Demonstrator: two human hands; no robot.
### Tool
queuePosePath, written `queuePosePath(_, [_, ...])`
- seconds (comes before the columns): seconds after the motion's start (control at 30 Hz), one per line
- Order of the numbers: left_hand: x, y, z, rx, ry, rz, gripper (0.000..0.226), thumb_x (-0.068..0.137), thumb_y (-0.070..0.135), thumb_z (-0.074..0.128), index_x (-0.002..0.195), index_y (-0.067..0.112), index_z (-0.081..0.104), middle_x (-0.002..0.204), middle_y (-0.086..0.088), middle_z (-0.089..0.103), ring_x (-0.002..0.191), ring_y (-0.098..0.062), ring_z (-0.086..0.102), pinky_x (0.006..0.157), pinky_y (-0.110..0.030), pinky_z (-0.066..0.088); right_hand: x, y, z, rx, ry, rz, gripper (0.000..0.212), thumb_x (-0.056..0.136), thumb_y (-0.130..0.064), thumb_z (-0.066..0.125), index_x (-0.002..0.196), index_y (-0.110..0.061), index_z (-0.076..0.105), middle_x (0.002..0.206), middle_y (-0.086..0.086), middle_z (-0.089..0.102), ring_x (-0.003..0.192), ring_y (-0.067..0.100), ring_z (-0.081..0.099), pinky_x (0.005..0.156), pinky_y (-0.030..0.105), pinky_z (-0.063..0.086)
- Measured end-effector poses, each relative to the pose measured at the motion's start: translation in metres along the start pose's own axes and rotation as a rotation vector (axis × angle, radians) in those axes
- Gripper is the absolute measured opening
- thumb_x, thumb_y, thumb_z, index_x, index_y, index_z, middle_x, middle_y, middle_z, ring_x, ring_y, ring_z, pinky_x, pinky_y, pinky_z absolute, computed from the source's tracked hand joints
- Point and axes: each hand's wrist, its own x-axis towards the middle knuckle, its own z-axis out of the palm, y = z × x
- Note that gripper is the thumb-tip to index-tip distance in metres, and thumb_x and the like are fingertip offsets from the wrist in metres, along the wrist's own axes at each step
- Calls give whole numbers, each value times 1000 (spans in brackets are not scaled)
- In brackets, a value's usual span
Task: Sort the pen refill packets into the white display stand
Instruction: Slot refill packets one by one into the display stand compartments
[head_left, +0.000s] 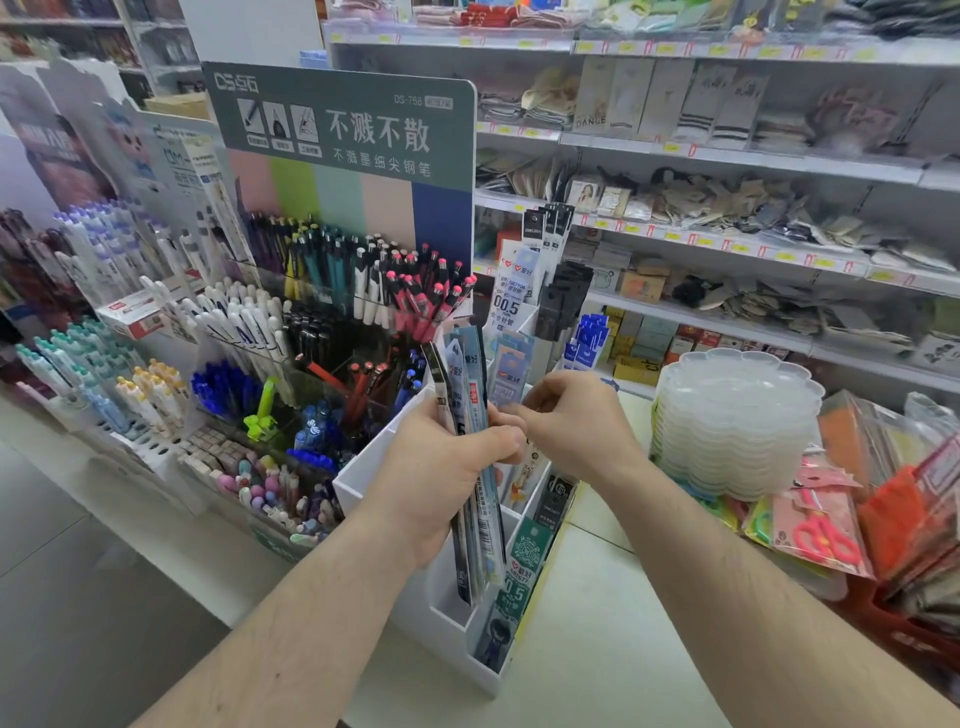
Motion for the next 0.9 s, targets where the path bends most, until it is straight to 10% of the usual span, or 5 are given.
queuePosePath(0.37, [7, -7, 12, -3, -36, -24, 27, 86, -11, 63, 73, 11, 55, 68, -4, 66, 56, -12, 61, 46, -20, 47, 7, 1, 13, 96, -49, -68, 16, 88, -32, 70, 83, -17, 72, 79, -3, 69, 76, 15, 64, 76, 39, 58])
queuePosePath(0.57, [14, -16, 18, -71, -36, -75, 17, 85, -1, 69, 83, 9, 56, 59, -2, 59, 54, -12, 59, 50, -20, 49, -21, 20, -16, 402, 36, 133, 14, 86, -26, 75, 80, -14, 69, 69, 0, 66, 60, 11, 61, 55, 27, 52])
queuePosePath(0.77, [19, -27, 35, -151, -45, -153, 11, 89, 6, 68, 86, 8, 57, 57, -3, 60, 52, -14, 59, 54, -25, 55, -93, 27, -22, 656, -577, 233, 62, 51, -42, 74, 103, -12, 62, 91, 3, 66, 78, 13, 59, 66, 27, 46])
queuePosePath(0.9, [22, -40, 52, -75, -63, -164, 10, 88, 12, 70, 88, 11, 61, 66, -3, 66, 66, -16, 65, 69, -29, 58, -107, 19, -3, 545, -446, 319, 25, 70, -17, 73, 91, -12, 59, 73, 1, 61, 65, 14, 54, 57, 27, 43])
